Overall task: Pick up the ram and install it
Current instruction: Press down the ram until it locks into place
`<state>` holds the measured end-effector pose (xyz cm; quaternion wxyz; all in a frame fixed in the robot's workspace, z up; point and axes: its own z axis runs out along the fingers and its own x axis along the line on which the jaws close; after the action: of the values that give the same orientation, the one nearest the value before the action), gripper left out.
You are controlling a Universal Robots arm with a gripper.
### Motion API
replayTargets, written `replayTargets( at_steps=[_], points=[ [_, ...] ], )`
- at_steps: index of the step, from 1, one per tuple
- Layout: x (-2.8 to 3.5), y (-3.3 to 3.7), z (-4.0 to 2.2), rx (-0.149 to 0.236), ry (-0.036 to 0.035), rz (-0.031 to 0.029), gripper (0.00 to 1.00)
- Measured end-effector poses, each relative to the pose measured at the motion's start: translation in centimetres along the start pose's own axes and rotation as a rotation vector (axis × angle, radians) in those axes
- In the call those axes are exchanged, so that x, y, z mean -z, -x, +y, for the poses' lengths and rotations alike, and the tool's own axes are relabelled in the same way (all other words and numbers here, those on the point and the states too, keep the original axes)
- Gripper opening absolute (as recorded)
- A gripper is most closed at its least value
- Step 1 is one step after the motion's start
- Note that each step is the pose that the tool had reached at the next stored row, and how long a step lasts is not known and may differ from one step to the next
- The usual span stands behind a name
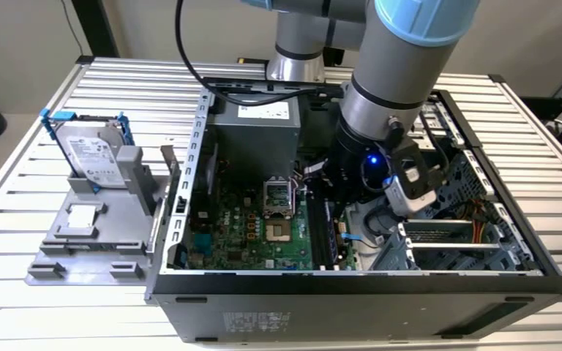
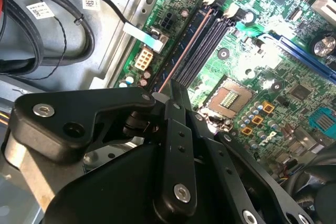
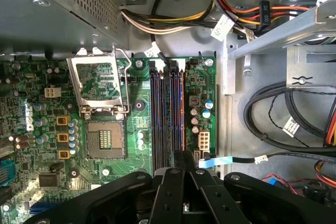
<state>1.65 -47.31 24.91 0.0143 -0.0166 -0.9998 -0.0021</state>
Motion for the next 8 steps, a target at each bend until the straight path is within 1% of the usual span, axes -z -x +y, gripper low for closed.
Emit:
replayTargets(
  at_steps=[3, 8],
  points=[
    [0.01, 0.0, 0.0, 0.025, -0.0006, 0.0001, 0.0],
    [0.11, -0.01, 0.0, 0.055, -0.0014, 0.0002, 0.0]
  ],
)
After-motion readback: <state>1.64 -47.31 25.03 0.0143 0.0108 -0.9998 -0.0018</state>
